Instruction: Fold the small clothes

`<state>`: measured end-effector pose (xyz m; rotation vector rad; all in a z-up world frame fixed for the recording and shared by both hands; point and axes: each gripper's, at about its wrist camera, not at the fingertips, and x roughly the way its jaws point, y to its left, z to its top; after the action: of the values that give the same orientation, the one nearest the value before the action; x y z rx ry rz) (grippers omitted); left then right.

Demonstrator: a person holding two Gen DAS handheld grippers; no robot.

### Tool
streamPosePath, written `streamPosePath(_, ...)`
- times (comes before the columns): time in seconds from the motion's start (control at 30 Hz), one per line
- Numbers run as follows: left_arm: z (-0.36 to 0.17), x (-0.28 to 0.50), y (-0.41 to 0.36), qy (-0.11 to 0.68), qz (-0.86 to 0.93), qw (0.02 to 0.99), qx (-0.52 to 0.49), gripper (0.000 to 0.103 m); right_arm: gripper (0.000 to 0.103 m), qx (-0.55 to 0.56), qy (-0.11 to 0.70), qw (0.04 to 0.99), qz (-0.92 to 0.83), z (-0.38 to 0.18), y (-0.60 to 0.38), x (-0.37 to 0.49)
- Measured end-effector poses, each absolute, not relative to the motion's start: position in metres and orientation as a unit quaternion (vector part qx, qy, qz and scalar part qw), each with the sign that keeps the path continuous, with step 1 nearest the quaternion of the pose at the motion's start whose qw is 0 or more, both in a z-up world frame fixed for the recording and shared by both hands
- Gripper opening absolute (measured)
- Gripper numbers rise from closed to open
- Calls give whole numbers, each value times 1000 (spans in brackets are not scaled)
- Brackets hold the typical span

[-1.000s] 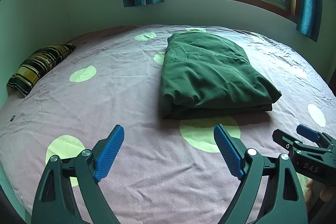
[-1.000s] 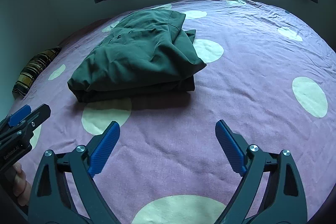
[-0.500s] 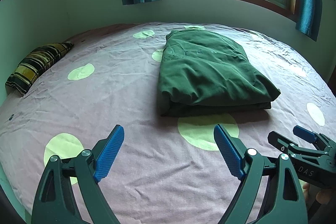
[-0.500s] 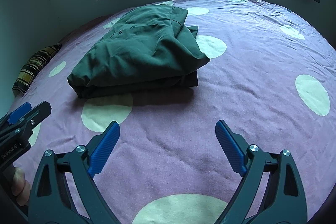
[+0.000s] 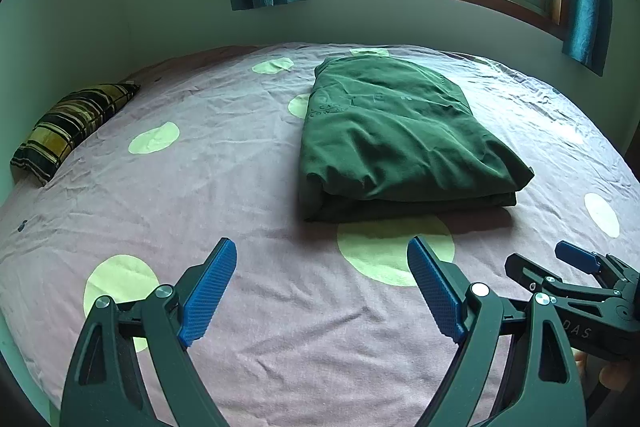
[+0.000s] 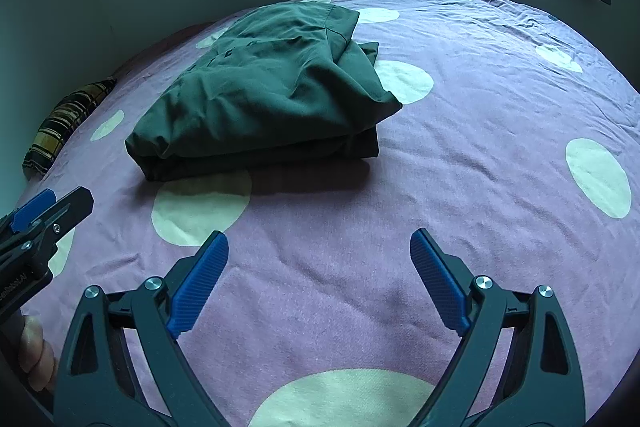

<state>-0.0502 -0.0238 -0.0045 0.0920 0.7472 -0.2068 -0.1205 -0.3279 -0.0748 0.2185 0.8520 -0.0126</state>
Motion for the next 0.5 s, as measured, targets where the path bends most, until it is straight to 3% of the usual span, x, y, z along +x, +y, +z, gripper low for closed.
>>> streamPosePath(0.5,8,-61,-23,308,-88,945,62,86,92,102,414,904,0,-77,-324,-121)
